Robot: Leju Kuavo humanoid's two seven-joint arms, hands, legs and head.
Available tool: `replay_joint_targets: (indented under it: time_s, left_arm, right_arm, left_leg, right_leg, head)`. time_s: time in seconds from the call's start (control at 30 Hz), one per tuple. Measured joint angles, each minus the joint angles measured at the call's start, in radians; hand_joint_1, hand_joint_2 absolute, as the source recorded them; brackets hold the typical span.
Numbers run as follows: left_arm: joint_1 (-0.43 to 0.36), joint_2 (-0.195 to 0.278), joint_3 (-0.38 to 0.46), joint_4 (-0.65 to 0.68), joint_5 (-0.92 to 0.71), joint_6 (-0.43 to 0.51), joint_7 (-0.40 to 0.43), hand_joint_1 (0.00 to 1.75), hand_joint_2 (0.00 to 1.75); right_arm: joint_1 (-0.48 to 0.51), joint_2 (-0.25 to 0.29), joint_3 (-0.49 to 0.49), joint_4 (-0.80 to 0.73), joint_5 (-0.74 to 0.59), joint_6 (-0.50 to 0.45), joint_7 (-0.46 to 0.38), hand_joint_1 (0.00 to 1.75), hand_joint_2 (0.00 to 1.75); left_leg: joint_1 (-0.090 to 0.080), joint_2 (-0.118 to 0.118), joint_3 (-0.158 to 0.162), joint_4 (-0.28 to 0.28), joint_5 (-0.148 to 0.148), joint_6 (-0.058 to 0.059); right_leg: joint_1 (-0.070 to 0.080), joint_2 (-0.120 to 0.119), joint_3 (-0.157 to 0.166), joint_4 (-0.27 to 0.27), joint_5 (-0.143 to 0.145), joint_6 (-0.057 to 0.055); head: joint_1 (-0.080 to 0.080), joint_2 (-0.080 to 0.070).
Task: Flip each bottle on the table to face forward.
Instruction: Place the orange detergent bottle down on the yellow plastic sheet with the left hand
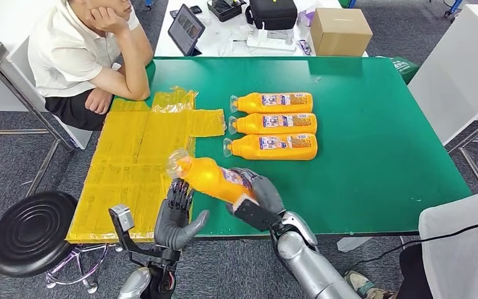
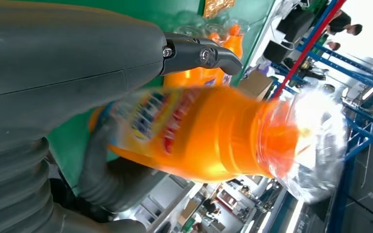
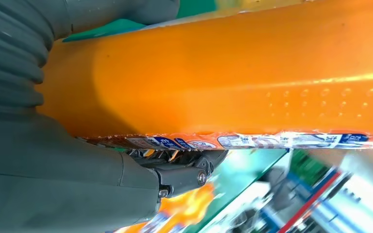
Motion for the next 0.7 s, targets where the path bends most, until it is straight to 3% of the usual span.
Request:
replay_joint_targets:
  time_s: [0.43,0.47,0.57,0.6,0.7]
  left_arm:
    - [-0.060,-0.007,0.004,0.048,0.035,0.069,0.026,0.00,1.75]
    - [-0.062,-0.007,0.005,0.050,0.035,0.069,0.025,0.15,1.75]
    - [-0.066,-0.007,0.006,0.054,0.035,0.065,0.019,1.46,1.75]
    - [-0.066,-0.007,0.006,0.055,0.035,0.060,0.015,1.75,1.75]
    - [-0.066,-0.007,0.006,0.055,0.045,0.023,0.002,1.75,1.75]
  right_arm:
    - [-0.033,0.044,0.138,0.072,0.002,-0.017,-0.014,1.74,1.75]
    - [-0.038,0.044,0.145,0.077,0.001,-0.015,-0.014,1.75,1.75]
    - [-0.046,0.043,0.161,0.089,-0.003,-0.006,-0.022,1.73,1.75]
    - [-0.047,0.043,0.165,0.092,-0.007,-0.003,-0.026,1.72,1.75]
    - [-0.048,0.043,0.172,0.098,-0.026,0.004,-0.043,1.68,1.75]
  left_leg:
    - [0.000,0.000,0.000,0.000,0.000,0.000]
    - [0.000,0.000,0.000,0.000,0.000,0.000]
    - [0.000,0.000,0.000,0.000,0.000,0.000]
    - [0.000,0.000,0.000,0.000,0.000,0.000]
    - [0.000,0.000,0.000,0.000,0.000,0.000]
  right_leg:
    - [0.000,-0.001,0.000,0.000,0.000,0.000]
    - [0.000,-0.001,0.000,0.000,0.000,0.000]
    - [0.000,-0.001,0.000,0.000,0.000,0.000]
    - [0.000,-0.001,0.000,0.000,0.000,0.000]
    - [0.000,-0.001,0.000,0.000,0.000,0.000]
  head:
    - [0.000,0.000]
    - [0.000,0.000]
    - [0.000,0.000]
    - [0.000,0.000]
    - [0.000,0.000]
